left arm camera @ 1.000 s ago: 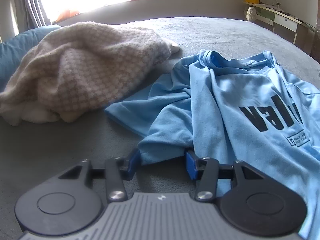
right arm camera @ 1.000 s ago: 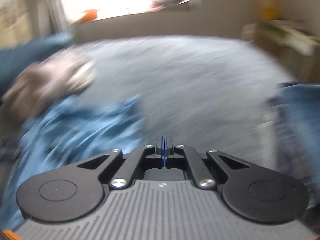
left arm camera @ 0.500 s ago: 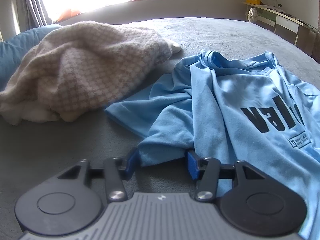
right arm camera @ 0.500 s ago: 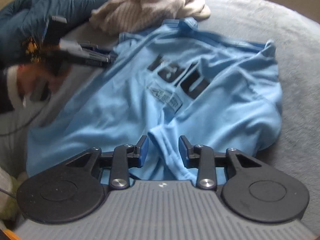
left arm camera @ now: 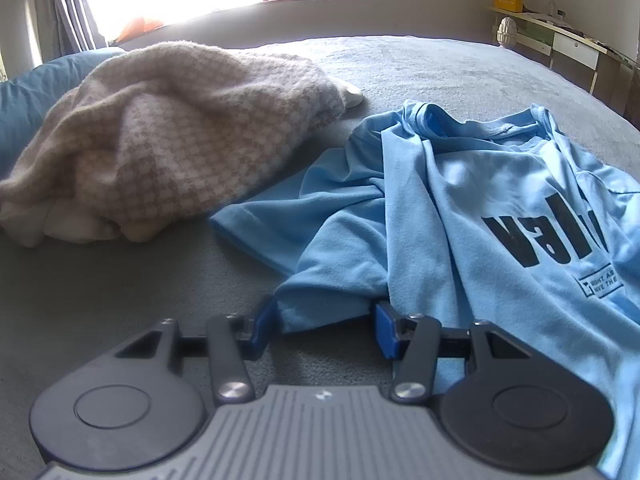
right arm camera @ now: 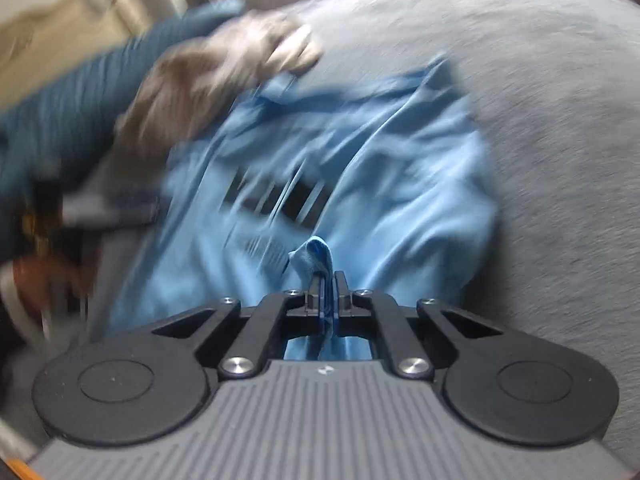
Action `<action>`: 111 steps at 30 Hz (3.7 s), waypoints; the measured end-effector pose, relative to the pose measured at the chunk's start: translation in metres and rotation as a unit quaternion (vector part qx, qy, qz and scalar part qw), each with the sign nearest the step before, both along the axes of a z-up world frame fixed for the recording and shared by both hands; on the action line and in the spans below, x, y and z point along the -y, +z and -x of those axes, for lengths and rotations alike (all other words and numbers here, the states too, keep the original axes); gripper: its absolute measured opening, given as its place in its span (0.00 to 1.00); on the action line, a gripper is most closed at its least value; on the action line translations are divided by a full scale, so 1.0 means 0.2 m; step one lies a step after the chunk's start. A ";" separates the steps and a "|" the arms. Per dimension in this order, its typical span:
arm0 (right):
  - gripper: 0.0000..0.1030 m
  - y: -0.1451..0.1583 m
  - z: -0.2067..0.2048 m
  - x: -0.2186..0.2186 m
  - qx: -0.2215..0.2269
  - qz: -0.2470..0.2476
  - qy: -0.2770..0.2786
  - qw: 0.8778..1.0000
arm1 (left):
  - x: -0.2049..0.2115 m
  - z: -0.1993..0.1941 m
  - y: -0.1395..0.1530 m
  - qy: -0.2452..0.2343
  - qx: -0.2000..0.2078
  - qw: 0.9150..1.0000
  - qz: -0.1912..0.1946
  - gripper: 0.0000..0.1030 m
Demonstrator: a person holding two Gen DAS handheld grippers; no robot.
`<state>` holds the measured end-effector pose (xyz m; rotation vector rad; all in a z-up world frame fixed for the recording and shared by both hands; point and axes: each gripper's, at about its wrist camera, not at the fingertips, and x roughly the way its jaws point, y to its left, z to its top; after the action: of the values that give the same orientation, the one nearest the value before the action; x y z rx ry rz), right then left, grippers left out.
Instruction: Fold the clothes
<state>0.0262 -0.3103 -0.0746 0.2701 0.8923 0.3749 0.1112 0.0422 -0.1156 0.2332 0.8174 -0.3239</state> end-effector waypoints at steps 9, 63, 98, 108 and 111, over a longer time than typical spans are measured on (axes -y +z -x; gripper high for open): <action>0.07 0.42 -0.10 0.54 0.165 0.154 -0.301 0.927 | 0.00 0.00 0.00 0.000 0.000 1.000 -0.002 0.52; 0.40 -0.31 0.04 -0.15 -0.123 -0.109 0.103 0.981 | -0.09 -0.38 0.11 0.092 -0.006 0.980 0.178 0.05; 0.53 -0.16 0.11 -0.20 -0.084 -0.101 0.080 0.988 | -0.48 0.05 0.50 0.118 -0.011 0.991 0.059 0.80; 0.53 -0.04 0.52 -0.05 -0.121 -0.179 0.089 0.972 | -0.34 0.52 0.27 -0.066 -0.187 0.972 0.122 0.77; 0.53 -0.03 0.68 0.03 -0.146 -0.159 0.084 0.973 | -0.32 0.62 0.21 -0.095 -0.209 0.965 0.125 0.76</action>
<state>-0.1106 -0.3167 -0.0805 0.5575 1.1476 0.6488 -0.0122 0.1070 -0.0738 0.0022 1.1609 -0.6676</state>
